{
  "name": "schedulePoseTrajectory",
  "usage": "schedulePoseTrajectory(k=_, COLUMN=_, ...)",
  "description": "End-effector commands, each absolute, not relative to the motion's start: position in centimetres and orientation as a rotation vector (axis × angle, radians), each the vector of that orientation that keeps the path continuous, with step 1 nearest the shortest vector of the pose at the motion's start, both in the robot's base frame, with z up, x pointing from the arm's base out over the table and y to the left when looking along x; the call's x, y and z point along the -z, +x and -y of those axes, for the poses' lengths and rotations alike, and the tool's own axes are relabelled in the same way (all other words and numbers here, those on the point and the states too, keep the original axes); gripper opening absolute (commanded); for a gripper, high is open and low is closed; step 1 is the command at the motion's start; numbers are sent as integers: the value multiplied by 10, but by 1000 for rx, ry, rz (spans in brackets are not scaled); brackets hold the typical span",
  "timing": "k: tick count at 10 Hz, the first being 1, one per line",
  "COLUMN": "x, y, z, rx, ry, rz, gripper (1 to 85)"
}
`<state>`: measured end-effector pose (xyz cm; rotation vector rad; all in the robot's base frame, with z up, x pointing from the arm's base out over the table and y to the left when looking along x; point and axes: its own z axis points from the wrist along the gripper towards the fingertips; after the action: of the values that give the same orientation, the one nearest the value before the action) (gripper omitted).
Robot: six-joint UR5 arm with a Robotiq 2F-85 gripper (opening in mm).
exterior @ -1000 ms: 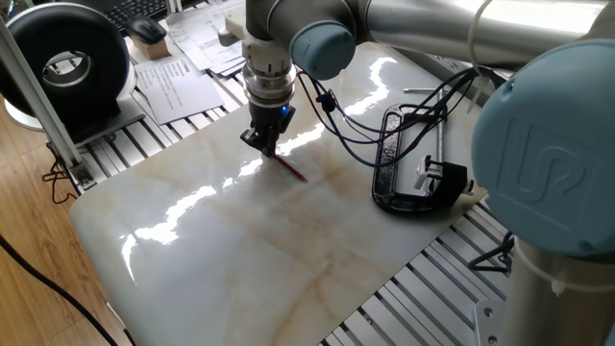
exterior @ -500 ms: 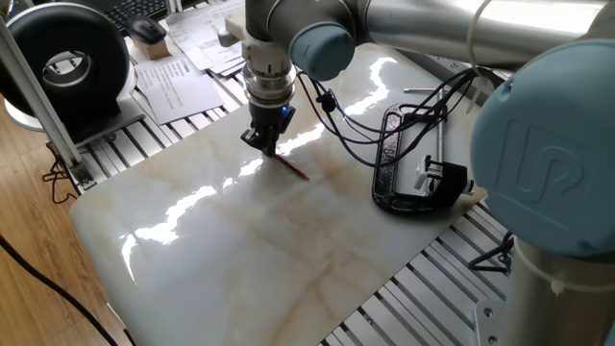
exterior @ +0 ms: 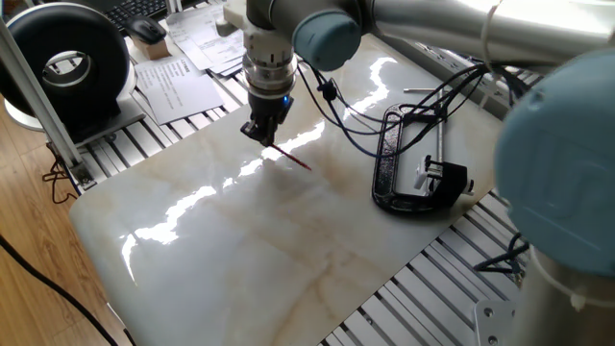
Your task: Insert the pencil into the pencil sharpener
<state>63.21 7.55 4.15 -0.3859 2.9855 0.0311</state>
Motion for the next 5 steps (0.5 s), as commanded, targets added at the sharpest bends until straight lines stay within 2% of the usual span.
schedulePoseTrajectory(k=1, x=-65, y=646, z=-76, rx=34, ry=-545, rz=-2894, gripper=17)
schedulePoseTrajectory(k=3, x=-65, y=645, z=-79, rx=16, ry=-596, rz=-2885, gripper=17)
schedulePoseTrajectory(k=5, x=-82, y=609, z=-72, rx=-4, ry=-595, rz=-2933, gripper=17)
